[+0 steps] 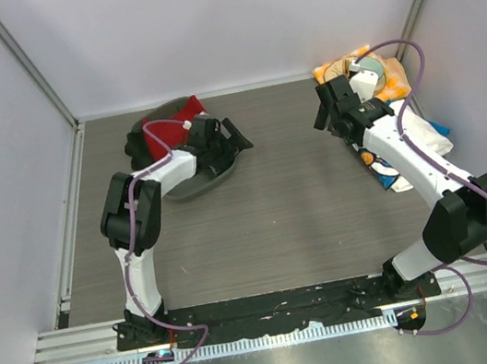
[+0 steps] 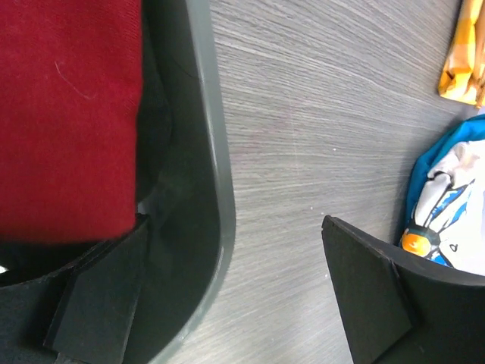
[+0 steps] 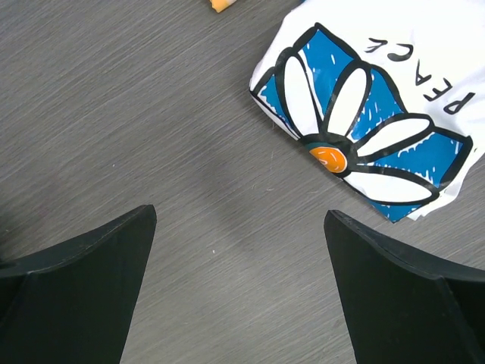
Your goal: Fold and stack the t-shirts
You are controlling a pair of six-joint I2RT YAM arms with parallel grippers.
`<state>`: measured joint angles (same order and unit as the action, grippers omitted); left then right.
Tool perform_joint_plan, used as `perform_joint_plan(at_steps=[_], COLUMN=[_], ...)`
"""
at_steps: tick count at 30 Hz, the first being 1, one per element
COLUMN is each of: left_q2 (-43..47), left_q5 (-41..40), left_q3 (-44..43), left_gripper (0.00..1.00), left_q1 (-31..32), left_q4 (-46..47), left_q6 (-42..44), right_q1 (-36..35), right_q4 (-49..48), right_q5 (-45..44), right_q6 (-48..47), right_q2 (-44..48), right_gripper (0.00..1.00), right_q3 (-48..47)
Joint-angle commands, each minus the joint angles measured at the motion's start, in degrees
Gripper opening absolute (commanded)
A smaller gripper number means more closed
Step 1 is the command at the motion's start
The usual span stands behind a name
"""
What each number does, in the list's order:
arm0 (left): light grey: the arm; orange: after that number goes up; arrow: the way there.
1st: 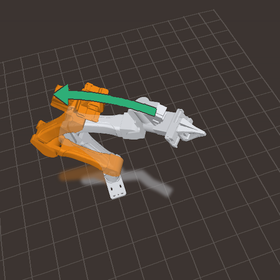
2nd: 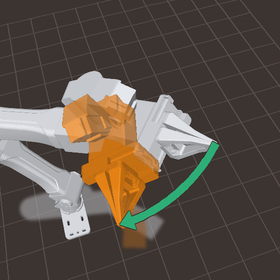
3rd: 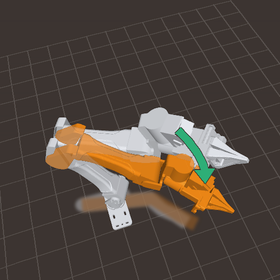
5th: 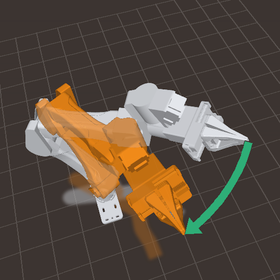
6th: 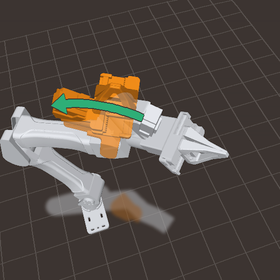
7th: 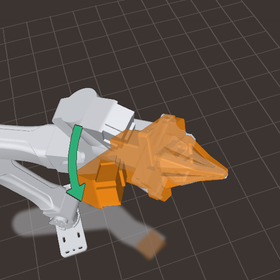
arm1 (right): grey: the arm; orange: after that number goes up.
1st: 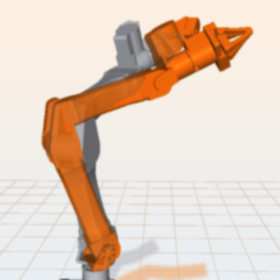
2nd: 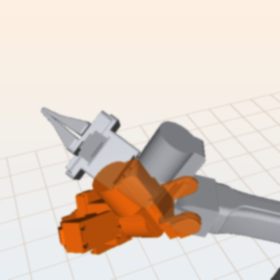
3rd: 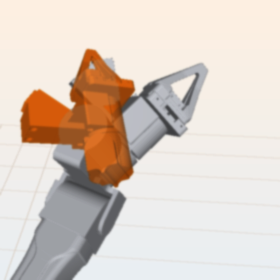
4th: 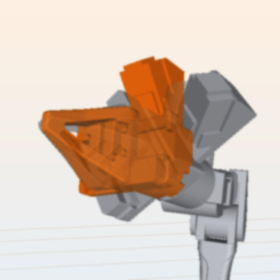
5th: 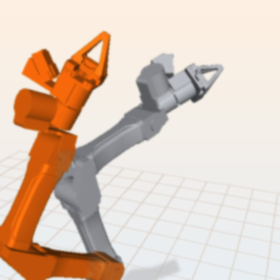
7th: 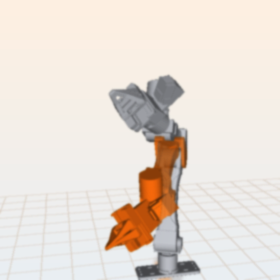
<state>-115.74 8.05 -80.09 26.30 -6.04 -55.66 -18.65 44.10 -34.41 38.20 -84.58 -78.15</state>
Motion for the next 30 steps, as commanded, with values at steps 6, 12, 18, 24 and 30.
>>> perform_joint_plan(at_steps=[6,12,18,24,30], left_q2=[-2.91,-1.15,-2.21,-1.24,-2.12], left_q5=[-7.52,-9.38,-6.66,-5.16,-3.92], left_q3=[-7.61,-9.29,-16.05,-17.9,-16.5], left_gripper=[0.75,0.63,0.35,0.0,0.0], left_q1=[0.15,-1.69,-4.06,-8.45,-12.85], left_q4=[-13.36,-21.81,-34.63,-41.23,-45.19], left_q6=[1.6,4.77,10.29,16.09,24.62], right_q1=[-0.24,-0.5,-1.38,-3.23,-6.04], right_q4=[-5.25,-6.83,-8.06,-8.85,-9.9], right_q5=[-0.57,1.37,2.95,4.18,4.09], right_q6=[-1.02,0.3,1.44,2.94,4.43], right_q2=[3.37,3.54,3.72,4.68,6.09], right_gripper=[1.0,1.0,1.0,1.0,1.0], right_q3=[2.74,4.58,5.73,6.08,7.66])
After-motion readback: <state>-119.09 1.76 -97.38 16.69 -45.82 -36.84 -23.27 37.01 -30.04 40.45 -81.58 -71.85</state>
